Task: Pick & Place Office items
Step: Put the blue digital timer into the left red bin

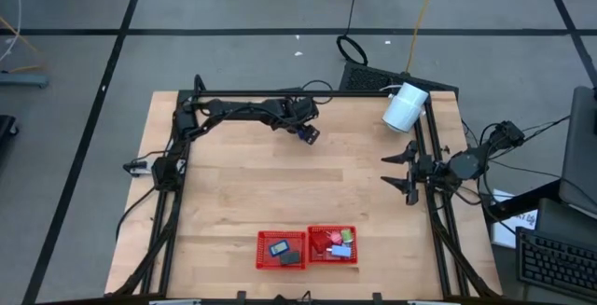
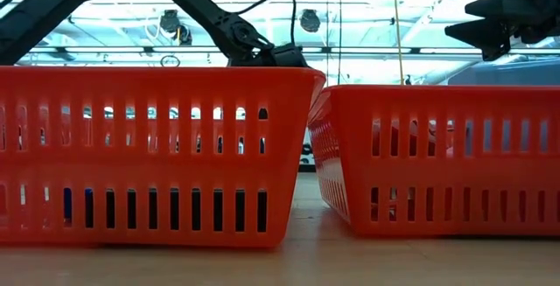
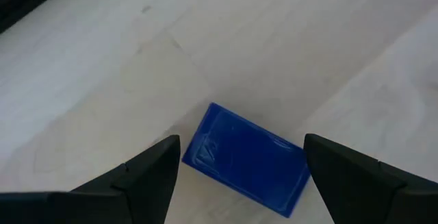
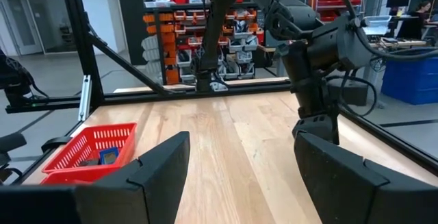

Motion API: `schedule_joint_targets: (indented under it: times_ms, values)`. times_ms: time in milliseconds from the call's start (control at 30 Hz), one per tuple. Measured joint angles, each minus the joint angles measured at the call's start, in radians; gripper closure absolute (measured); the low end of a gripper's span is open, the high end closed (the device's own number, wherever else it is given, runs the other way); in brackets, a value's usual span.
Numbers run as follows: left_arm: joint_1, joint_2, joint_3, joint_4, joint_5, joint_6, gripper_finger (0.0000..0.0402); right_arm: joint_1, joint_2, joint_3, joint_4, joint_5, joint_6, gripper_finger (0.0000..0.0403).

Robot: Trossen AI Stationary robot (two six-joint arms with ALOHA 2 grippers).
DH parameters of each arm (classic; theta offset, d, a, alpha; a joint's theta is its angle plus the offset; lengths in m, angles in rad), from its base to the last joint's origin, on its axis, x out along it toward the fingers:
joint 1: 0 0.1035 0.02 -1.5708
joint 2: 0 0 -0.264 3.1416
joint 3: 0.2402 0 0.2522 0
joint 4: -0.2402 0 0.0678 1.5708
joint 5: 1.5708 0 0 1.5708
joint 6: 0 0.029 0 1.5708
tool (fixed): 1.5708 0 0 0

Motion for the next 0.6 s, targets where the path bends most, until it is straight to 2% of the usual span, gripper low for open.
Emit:
schedule_joint_targets:
  times_ms: [200, 433, 600]
  values:
    - [-0.007, -0.003, 0.000, -0.020, 0.043, -0.010, 0.0087, 0.000, 0.000, -0.007, 0.001, 0.000, 0.000, 0.0149]
    - [-0.018, -0.004, 0.001, -0.120, 0.271, 0.004, 0.0087, 0.000, 0.000, -0.007, 0.001, 0.000, 0.000, 0.0149]
    - [-0.019, -0.011, 0.004, -0.220, 0.285, 0.019, 0.0087, 0.000, 0.000, -0.007, 0.001, 0.000, 0.000, 0.0149]
